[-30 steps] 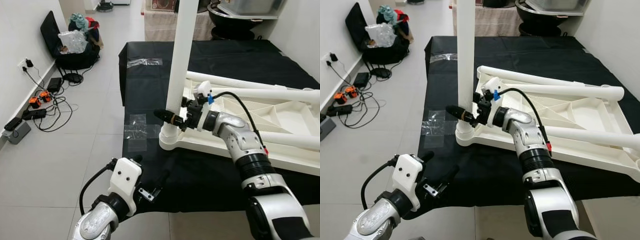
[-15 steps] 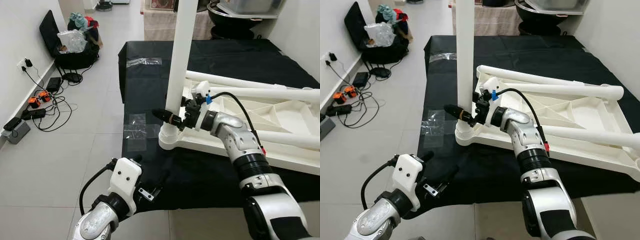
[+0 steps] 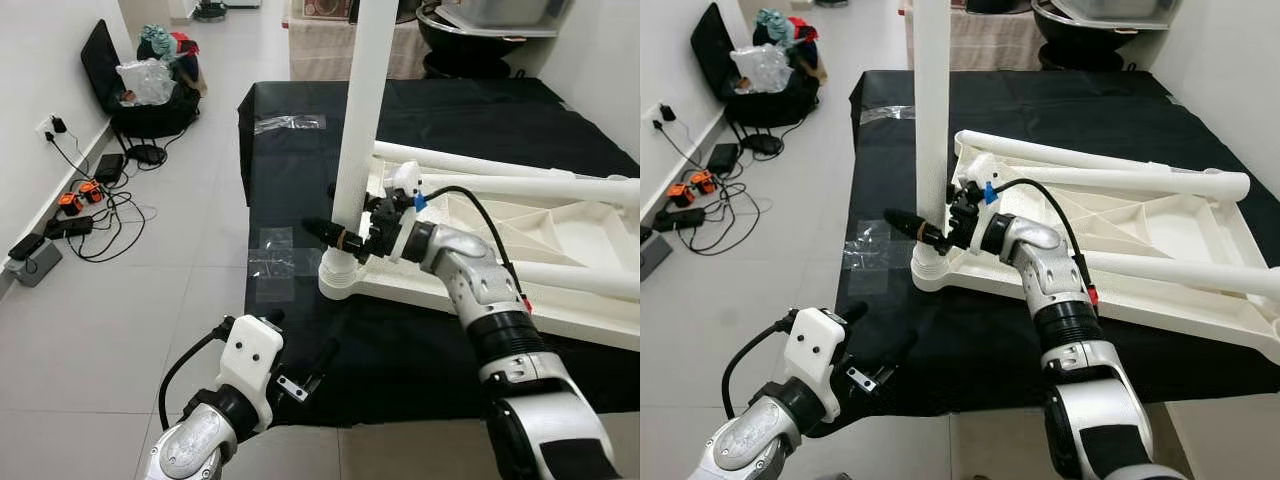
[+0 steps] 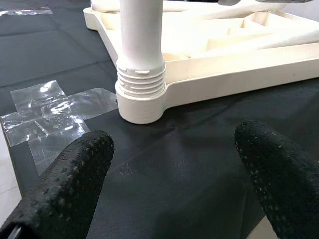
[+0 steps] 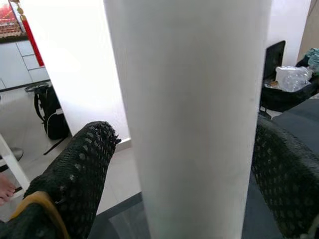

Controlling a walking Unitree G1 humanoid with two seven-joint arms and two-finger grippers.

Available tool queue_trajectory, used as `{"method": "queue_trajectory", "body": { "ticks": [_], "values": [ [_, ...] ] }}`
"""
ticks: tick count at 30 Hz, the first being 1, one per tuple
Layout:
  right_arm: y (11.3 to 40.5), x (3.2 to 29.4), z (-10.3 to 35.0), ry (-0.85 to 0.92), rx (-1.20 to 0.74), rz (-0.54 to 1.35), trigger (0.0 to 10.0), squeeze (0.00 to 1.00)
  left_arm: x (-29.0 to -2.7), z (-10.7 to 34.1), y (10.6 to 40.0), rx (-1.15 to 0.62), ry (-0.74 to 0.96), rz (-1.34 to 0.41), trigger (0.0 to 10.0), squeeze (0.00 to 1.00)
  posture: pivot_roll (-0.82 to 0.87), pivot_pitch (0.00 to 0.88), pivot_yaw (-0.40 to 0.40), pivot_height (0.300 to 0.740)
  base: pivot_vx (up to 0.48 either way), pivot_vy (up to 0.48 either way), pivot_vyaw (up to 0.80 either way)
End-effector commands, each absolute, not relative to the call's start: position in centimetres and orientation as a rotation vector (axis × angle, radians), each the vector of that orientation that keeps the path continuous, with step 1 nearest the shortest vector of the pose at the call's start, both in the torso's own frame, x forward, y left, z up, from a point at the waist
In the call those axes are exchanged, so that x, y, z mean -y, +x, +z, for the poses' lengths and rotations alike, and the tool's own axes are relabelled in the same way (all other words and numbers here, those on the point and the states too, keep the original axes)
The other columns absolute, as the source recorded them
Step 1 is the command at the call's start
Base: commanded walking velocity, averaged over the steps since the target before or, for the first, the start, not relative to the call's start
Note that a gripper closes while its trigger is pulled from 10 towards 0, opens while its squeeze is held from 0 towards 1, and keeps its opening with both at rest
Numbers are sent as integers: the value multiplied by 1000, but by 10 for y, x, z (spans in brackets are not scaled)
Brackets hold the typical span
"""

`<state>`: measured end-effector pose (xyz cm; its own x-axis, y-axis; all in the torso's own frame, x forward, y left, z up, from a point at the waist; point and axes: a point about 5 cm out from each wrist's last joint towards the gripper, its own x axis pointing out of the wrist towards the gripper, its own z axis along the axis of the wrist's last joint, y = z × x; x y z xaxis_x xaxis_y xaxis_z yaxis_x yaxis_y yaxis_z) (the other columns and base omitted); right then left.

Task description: Building children table

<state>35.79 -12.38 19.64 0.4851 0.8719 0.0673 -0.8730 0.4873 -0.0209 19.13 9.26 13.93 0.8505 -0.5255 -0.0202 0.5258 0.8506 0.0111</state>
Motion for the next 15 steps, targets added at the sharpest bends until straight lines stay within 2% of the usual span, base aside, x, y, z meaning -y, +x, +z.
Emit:
{"method": "queue_trajectory", "body": {
  "ticks": [1, 7, 8, 15],
  "values": [
    [356, 123, 195, 4, 72, 1075, 10000, 0, -93, 140, 191, -11, 24, -552, 10000, 0, 94, 69, -59, 740, 0, 0, 0],
    [357, 122, 193, -10, 71, 1054, 10000, 0, -93, 140, 191, -11, 25, -554, 10000, 0, 94, 69, -59, 740, 0, 0, 0],
    [358, 121, 193, -24, 71, 1048, 0, 0, -93, 140, 191, -10, 26, -554, 10000, 0, 94, 69, -59, 740, 0, 0, 0],
    [357, 120, 192, -36, 73, 1045, 0, 0, -94, 140, 192, -9, 23, -547, 10000, 0, 95, 68, -57, 740, 0, 0, 0]
  ]
}}
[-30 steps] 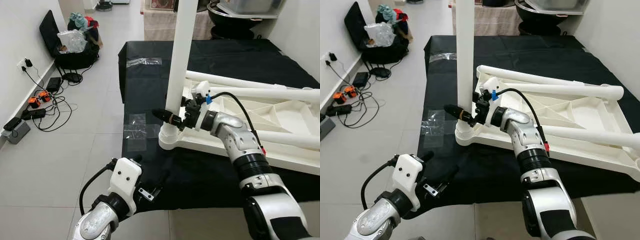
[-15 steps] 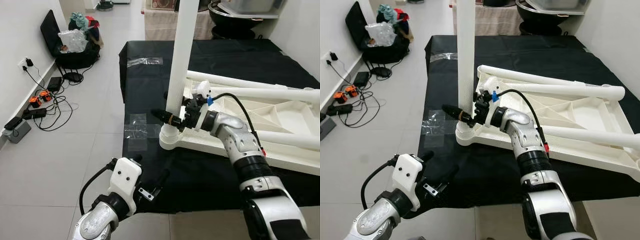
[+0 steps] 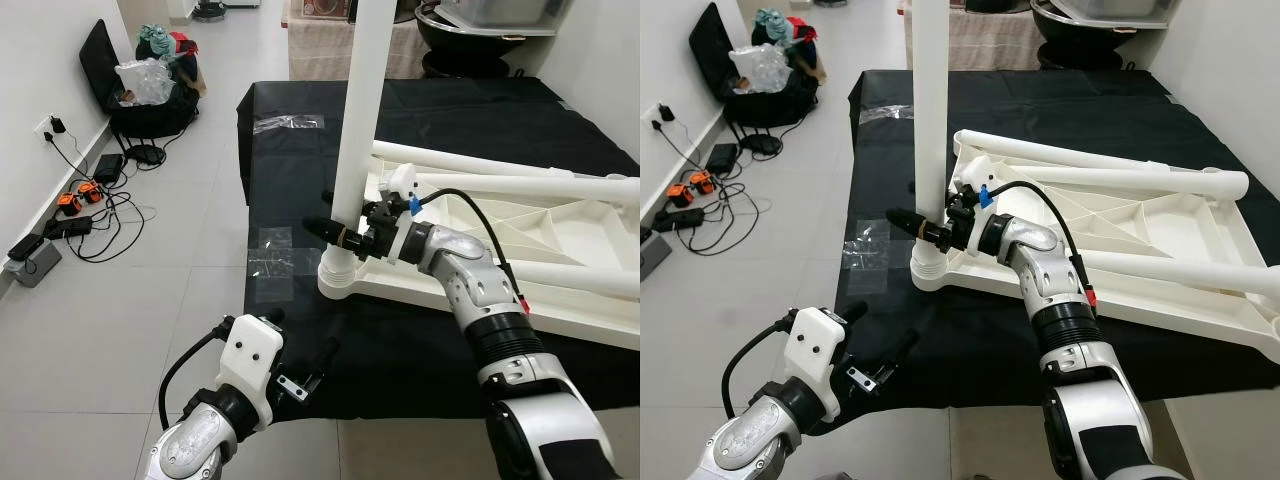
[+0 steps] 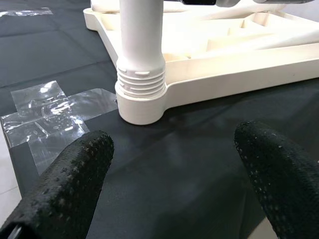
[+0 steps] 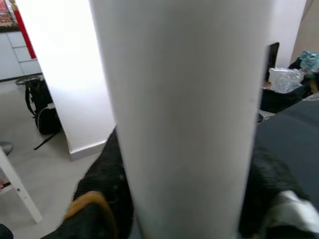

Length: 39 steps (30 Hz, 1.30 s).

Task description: Building children table

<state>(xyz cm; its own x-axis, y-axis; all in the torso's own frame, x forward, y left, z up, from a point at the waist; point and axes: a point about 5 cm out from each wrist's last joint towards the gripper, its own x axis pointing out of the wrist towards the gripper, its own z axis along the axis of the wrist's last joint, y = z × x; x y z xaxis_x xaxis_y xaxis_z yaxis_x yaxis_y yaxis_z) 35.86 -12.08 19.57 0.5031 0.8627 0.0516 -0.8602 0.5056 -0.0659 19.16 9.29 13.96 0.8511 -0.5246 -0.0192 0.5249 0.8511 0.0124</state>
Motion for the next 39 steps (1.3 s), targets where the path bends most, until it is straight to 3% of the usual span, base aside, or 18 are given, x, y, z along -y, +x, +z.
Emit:
{"method": "queue_trajectory", "body": {
  "ticks": [1, 9, 18, 21, 23, 24, 28, 30, 31, 32, 34, 36, 39],
  "values": [
    [357, 121, 192, -35, 74, 1042, 0, 0, -95, 141, 194, -6, 16, -540, 10000, 0, 94, 68, -58, 740, 0, 0, 0],
    [357, 123, 189, -47, 79, 988, 0, 0, -101, 147, 203, 19, 20, -509, 10000, 0, 92, 70, -54, 740, 0, 0, 0],
    [369, 129, 180, -90, 49, 638, 0, 0, -104, 149, 207, 34, 34, -494, 10000, 0, 90, 70, -51, 740, 0, 0, 0],
    [374, 136, 178, -84, 38, 419, 0, 0, -104, 151, 209, 40, 34, -491, 10000, 0, 83, 80, -52, 740, 0, 0, 0],
    [374, 136, 178, -84, 38, 419, 0, 0, -104, 151, 209, 40, 34, -491, 10000, 0, 83, 80, -52, 740, 0, 0, 0],
    [376, 141, 177, -90, 24, 287, 0, 0, -104, 151, 210, 43, 34, -488, 10000, 0, 82, 81, -54, 740, 0, 0, 0],
    [376, 145, 179, -60, 14, 63, 0, 0, -103, 153, 211, 49, 34, -484, 10000, 0, 79, 85, -51, 740, 0, 0, 0],
    [376, 145, 179, -60, 14, 63, 0, 0, -103, 153, 211, 49, 34, -484, 10000, 0, 79, 85, -51, 740, 0, 0, 0],
    [374, 145, 183, -52, 25, -54, 0, 0, -103, 153, 212, 50, 32, -486, 10000, 0, 80, 89, -57, 740, 0, 0, 0],
    [372, 142, 189, -24, 49, -173, 0, 0, -102, 154, 211, 52, 29, -488, 10000, 0, 80, 90, -58, 740, 0, 0, 0],
    [372, 142, 189, -24, 49, -173, 0, 0, -102, 154, 211, 52, 29, -488, 10000, 0, 80, 90, -58, 740, 0, 0, 0],
    [369, 131, 196, 40, 60, -329, 0, 0, -100, 154, 210, 50, 25, -492, 10000, 0, 83, 88, -64, 740, 0, 0, 0],
    [368, 121, 195, 76, 45, -389, 0, 0, -98, 153, 209, 48, 24, -495, 10000, 0, 85, 87, -65, 740, 0, 0, 0]
  ]
}}
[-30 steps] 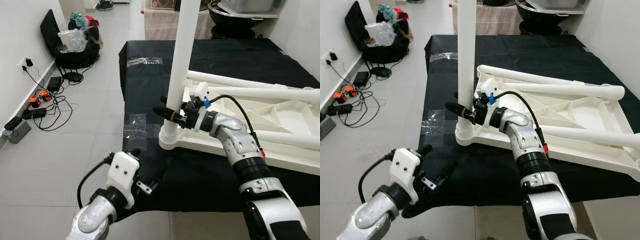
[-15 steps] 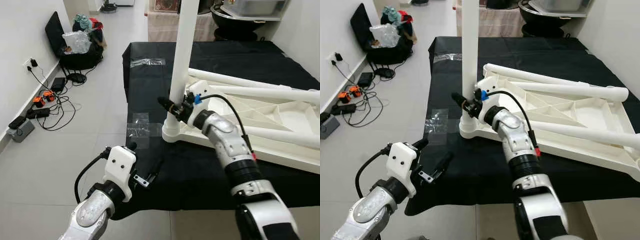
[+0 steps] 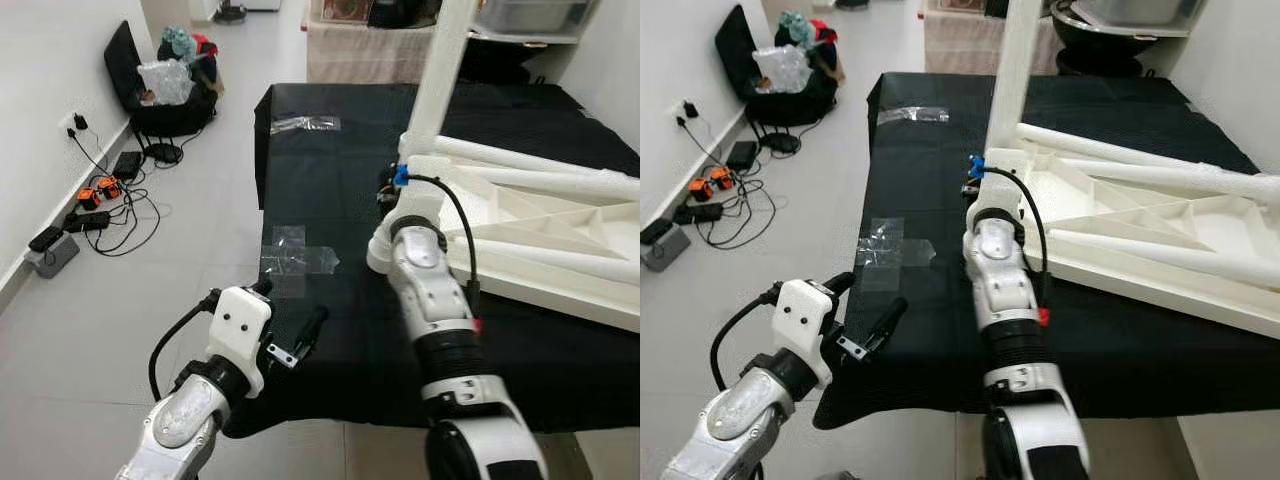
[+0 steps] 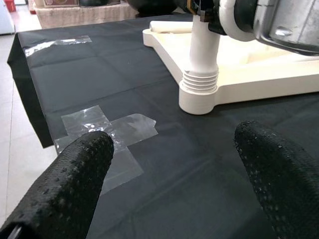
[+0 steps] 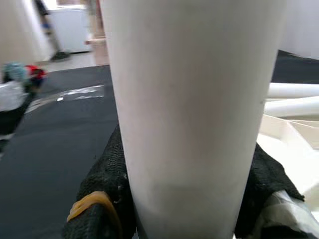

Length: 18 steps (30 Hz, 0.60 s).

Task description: Building children table

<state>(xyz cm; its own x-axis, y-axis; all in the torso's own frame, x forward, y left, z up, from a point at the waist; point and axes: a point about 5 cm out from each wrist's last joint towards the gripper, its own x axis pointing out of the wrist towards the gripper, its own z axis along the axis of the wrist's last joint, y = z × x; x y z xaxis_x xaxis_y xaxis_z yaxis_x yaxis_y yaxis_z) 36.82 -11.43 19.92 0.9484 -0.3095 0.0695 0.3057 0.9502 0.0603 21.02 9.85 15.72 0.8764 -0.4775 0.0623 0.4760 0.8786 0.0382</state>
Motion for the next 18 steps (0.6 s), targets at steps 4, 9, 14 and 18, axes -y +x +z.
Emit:
{"method": "queue_trajectory", "body": {
  "ticks": [4, 9, 14, 18],
  "values": [
    [367, 108, 194, 95, 31, -406, 0, 0, -97, 152, 207, 44, 25, -497, 10000, 0, 88, 84, -70, 740, 0, 0, 0],
    [367, 102, 195, 98, 40, -368, 4980, 0, -97, 150, 207, 38, 23, -497, 10000, 0, 89, 78, -72, 740, 0, 0, 0],
    [366, 99, 200, 79, 67, -334, 10000, 447, -96, 148, 206, 36, 22, -502, 10000, 0, 83, 69, -69, 740, 0, 0, 0],
    [364, 96, 204, 71, 84, -332, 10000, 1000, -96, 147, 206, 33, 22, -503, 10000, 0, 82, 65, -68, 740, 0, 0, 0]
  ]
}}
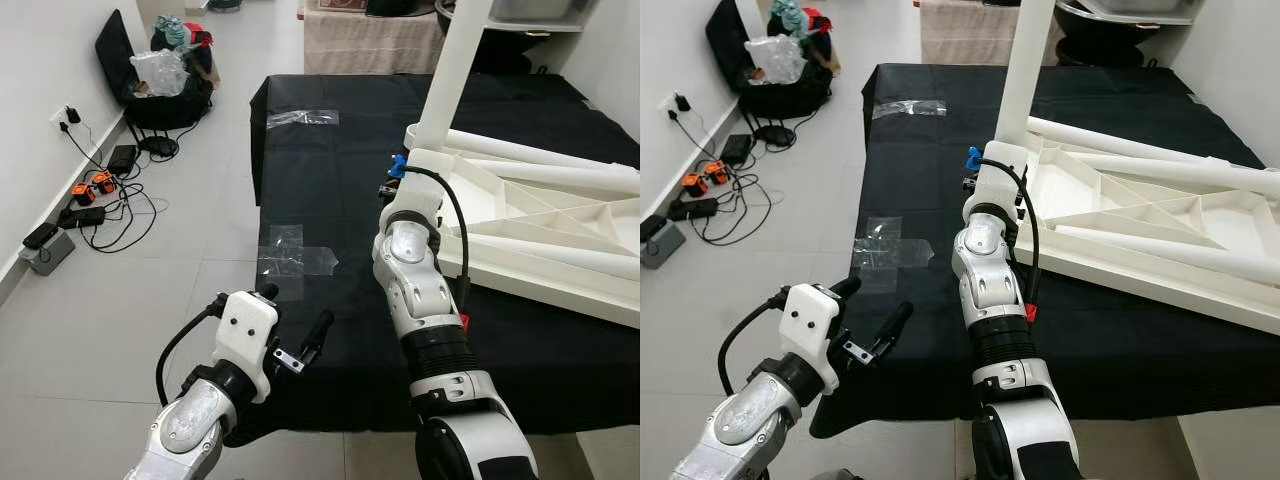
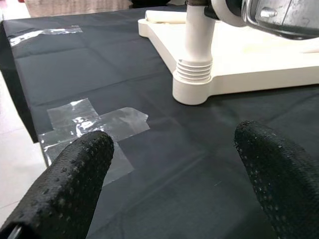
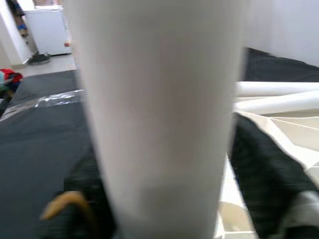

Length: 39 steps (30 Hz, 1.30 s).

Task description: Building children table

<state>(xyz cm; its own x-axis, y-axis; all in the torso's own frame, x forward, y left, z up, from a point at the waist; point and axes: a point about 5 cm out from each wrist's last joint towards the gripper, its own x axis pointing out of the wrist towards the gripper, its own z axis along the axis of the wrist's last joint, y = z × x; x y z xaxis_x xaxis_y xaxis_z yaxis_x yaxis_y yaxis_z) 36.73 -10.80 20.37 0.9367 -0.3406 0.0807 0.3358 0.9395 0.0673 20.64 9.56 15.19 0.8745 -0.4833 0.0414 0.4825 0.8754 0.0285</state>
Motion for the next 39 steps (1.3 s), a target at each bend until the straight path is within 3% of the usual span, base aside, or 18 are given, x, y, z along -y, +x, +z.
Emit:
{"method": "queue_trajectory", "body": {
  "ticks": [1, 4, 5, 16, 23, 26, 33, 39],
  "values": [
    [364, 96, 204, 71, 84, -332, 10000, 1000, -96, 147, 206, 33, 22, -503, 10000, 0, 82, 65, -68, 740, 0, 0, 0],
    [365, 94, 205, 62, 85, -314, 10000, 1000, -96, 147, 206, 32, 22, -503, 10000, 0, 82, 65, -68, 740, 0, 0, 0],
    [366, 94, 206, 61, 86, -300, 10000, 0, -96, 147, 206, 31, 22, -504, 10000, 0, 80, 63, -67, 740, 0, 0, 0],
    [368, 103, 211, 56, 161, -144, 10000, 0, -96, 148, 206, 37, 20, -503, 10000, 0, 78, 65, -72, 740, 0, 0, 0],
    [381, 118, 208, 88, 160, 116, 10000, 0, -94, 150, 206, 43, 17, -506, 10000, 0, 77, 62, -71, 740, 0, 0, 0],
    [381, 118, 208, 88, 160, 116, 10000, 0, -94, 150, 206, 43, 17, -506, 10000, 0, 77, 62, -71, 740, 0, 0, 0],
    [400, 152, 219, 147, 178, 249, 10000, 0, -92, 150, 207, 47, 18, -507, 10000, 0, 85, 62, -77, 740, 0, 0, 0],
    [405, 157, 227, 166, 168, 350, 10000, 0, -90, 151, 206, 48, 16, -510, 10000, 0, 92, 64, -81, 740, 0, 0, 0]
  ]
}}
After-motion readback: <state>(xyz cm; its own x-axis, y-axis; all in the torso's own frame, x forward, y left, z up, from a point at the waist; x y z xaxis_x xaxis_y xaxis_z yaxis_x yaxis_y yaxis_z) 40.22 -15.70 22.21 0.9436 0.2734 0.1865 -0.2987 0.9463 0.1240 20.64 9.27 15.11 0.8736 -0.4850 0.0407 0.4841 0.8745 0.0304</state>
